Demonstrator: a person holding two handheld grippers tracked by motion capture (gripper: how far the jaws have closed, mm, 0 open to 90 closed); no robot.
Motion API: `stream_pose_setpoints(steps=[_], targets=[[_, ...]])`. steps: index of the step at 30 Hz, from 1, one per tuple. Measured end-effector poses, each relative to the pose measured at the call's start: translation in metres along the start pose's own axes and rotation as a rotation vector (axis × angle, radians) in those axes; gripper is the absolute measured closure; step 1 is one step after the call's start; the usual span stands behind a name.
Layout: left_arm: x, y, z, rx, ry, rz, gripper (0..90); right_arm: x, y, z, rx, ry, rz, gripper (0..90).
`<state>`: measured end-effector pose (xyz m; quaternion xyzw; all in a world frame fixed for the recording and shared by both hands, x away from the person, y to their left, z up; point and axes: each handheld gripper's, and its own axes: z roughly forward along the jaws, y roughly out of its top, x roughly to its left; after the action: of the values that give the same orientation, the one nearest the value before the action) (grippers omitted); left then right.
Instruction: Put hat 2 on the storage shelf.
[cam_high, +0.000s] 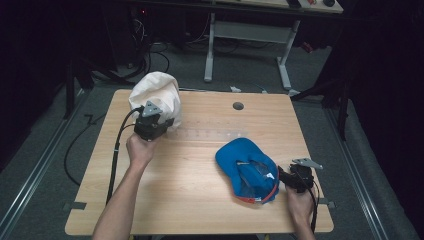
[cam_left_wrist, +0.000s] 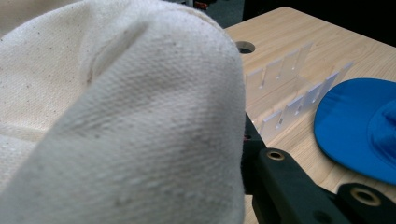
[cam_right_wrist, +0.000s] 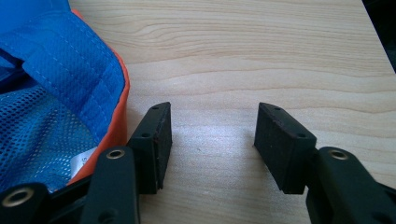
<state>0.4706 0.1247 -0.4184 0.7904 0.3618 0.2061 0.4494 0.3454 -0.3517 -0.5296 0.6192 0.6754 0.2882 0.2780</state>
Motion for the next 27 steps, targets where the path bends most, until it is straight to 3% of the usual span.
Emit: stream_pose_setpoints(steps=[27], targets=[[0.001,-0.0059,0.0112,0.029,-0.009,0.03,83.2,0.0008,-0.0003,-0.0002,0.003,0.001,0.001,43.4]])
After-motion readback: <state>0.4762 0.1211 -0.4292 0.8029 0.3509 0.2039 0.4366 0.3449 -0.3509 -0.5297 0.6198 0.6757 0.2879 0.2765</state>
